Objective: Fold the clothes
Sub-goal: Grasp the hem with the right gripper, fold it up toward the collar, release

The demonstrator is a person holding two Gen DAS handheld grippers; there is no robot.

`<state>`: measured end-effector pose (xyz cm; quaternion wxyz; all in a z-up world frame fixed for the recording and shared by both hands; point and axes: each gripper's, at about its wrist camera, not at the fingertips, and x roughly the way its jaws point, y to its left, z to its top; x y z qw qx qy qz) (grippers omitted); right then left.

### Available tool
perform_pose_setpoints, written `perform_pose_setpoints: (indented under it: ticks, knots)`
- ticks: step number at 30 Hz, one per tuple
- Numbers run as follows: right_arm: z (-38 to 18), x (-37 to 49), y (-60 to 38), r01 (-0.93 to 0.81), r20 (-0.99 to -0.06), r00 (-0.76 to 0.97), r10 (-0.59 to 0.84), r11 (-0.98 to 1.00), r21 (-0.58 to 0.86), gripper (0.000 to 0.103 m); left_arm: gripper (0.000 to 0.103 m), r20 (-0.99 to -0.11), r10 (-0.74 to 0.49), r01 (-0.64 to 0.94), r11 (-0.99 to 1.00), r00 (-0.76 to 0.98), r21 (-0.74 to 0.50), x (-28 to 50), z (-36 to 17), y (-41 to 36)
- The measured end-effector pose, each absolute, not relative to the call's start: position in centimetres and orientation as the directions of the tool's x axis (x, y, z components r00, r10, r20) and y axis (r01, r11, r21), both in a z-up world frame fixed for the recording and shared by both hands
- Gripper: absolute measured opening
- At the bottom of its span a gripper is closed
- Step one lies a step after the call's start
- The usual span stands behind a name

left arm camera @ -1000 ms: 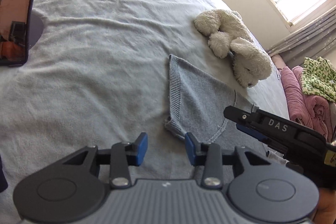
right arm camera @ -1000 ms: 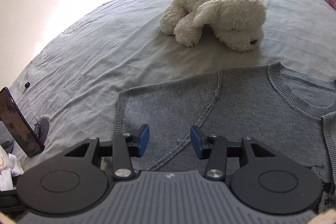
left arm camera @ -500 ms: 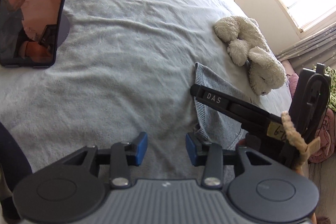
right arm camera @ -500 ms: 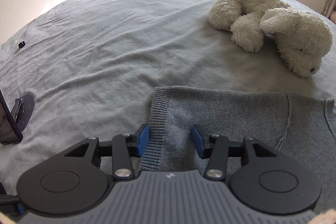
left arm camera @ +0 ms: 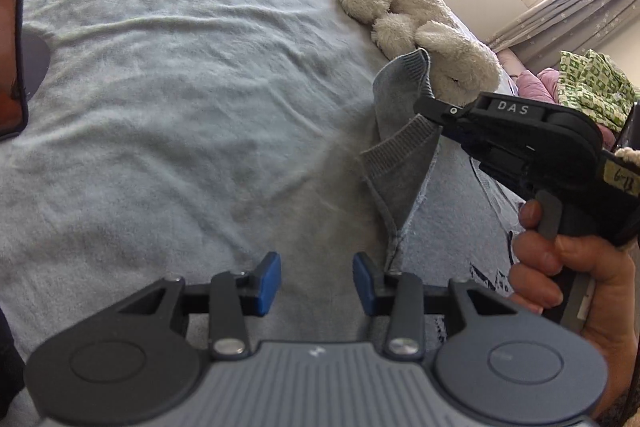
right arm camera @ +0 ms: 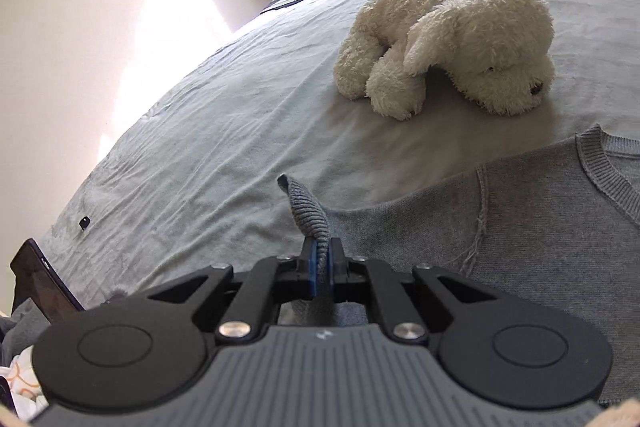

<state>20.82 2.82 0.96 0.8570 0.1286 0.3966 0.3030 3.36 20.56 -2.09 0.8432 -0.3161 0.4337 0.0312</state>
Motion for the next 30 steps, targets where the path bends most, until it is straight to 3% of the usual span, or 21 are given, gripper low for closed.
perform_pose_setpoints:
  ticks: [11,17,30]
  knots:
    - [0.3,20.8,-8.1,-0.229,-0.481,0.572,0.664,0.693,0.684,0.006,0.040,-0.750,-0.369,-0.122,0.852,0.550,-0.509,4.1,-2.4,16.5]
    - [-0.9,20.4,-12.7,-0.148,-0.470,0.616,0.632,0.679,0.719,0.006,0.039,-0.728,-0.474,-0.018,0.832,0.496,-0.555,4.2,-2.6,14.2]
    - [-3.7,19.2,-18.3,-0.054,-0.492,0.667,0.559,0.695,0.717,0.011,0.039,-0.721,-0.541,0.163,0.834,0.433,-0.527,3.9,-2.3,10.9]
